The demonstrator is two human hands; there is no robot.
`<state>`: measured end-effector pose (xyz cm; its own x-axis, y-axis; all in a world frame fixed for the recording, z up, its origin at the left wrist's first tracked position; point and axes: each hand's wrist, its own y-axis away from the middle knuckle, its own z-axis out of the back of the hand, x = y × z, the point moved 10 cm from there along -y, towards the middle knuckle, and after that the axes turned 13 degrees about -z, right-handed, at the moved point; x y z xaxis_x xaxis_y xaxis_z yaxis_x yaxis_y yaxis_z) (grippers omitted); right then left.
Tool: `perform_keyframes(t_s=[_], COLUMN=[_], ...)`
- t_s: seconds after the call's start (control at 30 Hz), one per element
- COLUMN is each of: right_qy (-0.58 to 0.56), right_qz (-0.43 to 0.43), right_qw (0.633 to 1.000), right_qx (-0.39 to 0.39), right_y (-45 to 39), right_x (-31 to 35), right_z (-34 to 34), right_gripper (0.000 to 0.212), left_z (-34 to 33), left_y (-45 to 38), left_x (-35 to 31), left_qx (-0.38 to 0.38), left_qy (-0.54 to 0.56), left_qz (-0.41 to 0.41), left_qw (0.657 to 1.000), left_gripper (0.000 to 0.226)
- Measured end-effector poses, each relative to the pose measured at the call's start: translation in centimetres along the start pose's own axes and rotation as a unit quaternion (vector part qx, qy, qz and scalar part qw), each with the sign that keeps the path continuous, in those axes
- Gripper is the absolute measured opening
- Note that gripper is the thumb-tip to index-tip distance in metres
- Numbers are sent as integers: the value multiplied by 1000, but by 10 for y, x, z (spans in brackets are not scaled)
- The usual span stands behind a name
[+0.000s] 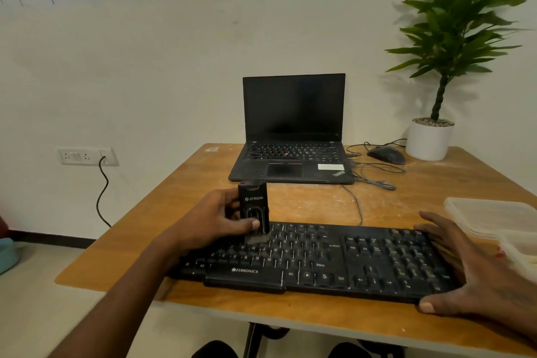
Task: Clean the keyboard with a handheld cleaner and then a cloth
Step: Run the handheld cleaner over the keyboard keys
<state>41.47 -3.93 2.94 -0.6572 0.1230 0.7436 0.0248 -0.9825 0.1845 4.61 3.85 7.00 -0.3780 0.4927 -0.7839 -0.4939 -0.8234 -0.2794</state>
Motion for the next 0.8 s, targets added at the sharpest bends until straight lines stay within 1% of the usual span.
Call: perform_keyframes(t_s=[0.07, 0.2, 0.3, 0.4, 0.53, 0.6, 0.67, 0.8], right_qy=[-3, -5, -9, -7, 3, 3, 0, -3], right_qz=[1, 9, 9, 11, 10, 12, 15, 11], right_qw=[1000, 1000, 1000, 1000, 1000, 1000, 1000, 1000], right_qx=[3, -1, -3, -2, 1, 0, -4, -15], right_y=[-2, -4, -5, -7, -10, -13, -17, -25], right_x=[-3, -2, -2, -3, -8, -10, -12, -24], right_z=[0, 0, -1, -1, -1, -1, 0, 4], right_gripper=[141, 141, 140, 143, 144, 145, 146, 153], left_z=[-5, -14, -8, 10, 44, 53, 55, 49], left_y=[16, 37, 44, 39, 23, 21, 24, 41], left_x=[-6, -16, -15, -4, 13, 20, 26, 16], left_qx=[17, 57, 55, 26, -70, -102, -103, -53], left_qy=[17, -7, -21, -47, -103, -108, -88, -54], left_qz=[8, -16, -13, -3, -18, -16, -7, -22], left_qw=[1000, 998, 998, 999, 992, 989, 991, 997], left_gripper=[44, 48, 46, 41, 41, 42, 41, 40])
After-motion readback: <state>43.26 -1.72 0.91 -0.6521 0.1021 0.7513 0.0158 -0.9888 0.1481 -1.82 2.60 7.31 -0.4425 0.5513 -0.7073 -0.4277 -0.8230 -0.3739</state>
